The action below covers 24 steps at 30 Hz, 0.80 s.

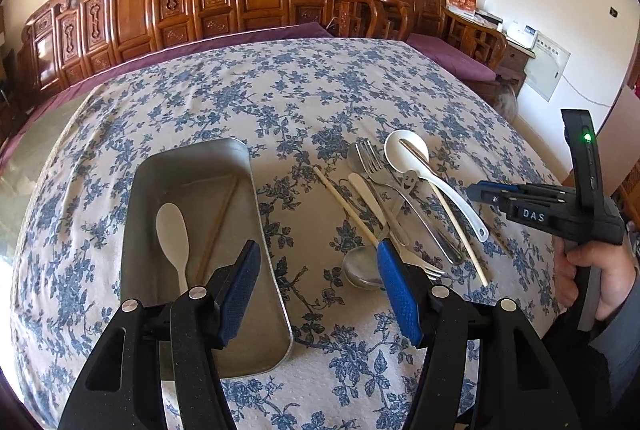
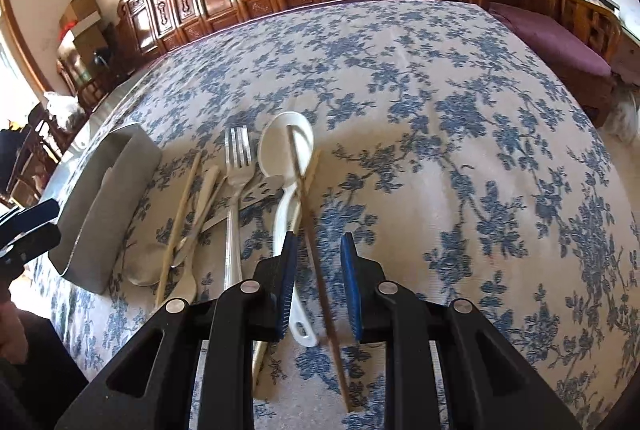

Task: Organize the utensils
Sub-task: 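Move the right gripper to the utensil pile and grasp a wooden chopstick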

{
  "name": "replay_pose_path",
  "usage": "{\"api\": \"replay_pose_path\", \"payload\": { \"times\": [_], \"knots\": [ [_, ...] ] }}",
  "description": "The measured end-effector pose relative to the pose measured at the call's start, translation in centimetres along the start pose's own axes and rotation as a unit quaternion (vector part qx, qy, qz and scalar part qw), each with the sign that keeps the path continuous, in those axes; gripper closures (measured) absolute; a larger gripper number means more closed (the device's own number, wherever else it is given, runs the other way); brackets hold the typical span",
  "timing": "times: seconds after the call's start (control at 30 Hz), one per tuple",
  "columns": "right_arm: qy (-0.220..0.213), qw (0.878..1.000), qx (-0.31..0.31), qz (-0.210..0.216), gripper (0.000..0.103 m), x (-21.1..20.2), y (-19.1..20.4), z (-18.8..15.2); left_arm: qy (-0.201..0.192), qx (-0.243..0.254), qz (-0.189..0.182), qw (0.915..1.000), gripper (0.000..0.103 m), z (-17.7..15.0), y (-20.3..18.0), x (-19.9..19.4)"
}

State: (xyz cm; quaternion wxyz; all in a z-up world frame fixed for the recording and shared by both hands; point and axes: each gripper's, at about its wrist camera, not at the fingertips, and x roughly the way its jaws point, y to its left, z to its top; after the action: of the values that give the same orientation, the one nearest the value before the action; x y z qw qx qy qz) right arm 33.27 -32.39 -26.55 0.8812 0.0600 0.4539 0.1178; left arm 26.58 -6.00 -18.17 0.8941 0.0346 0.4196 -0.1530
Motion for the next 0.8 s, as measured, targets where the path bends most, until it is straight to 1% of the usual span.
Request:
{"api": "replay_pose_path", "payload": {
  "times": [0.3,0.37,0.4,0.43,0.53,0.7,0.8],
  "knots": [
    [0.038,0.998,-0.037,-0.017,0.079,1.9,0.7,-0.3,0.002,0.013,-0.004,0.9999,0.045,-0.6,-1.7,0.5],
    [0.042,0.998,-0.039,-0.024,0.090,2.0,0.7,-0.4,0.004,0.012,-0.004,0.9999,0.045,-0.7,-1.8,0.6],
    [0.042,0.998,-0.042,-0.026,0.093,2.0,0.7,-0.5,0.005,0.011,-0.005,0.9999,0.045,-0.8,-1.9,0.7],
    [0.042,0.998,-0.043,-0.024,0.094,2.0,0.6,-0.5,0.005,0.010,-0.004,0.9999,0.045,-0.8,-1.9,0.7],
    [0.033,0.998,-0.046,-0.010,0.097,1.3,0.8,-0.4,0.010,0.009,-0.002,0.9999,0.045,-0.9,-2.1,1.0],
    [0.002,0.999,-0.032,0.004,0.097,-0.5,0.3,0.0,0.016,0.011,0.002,0.9998,0.045,-1.1,-2.9,1.2],
    [-0.017,0.999,-0.021,0.017,0.097,-1.5,-0.1,0.3,0.024,0.003,-0.009,0.9997,0.045,-1.4,-3.6,1.6]
  ]
}}
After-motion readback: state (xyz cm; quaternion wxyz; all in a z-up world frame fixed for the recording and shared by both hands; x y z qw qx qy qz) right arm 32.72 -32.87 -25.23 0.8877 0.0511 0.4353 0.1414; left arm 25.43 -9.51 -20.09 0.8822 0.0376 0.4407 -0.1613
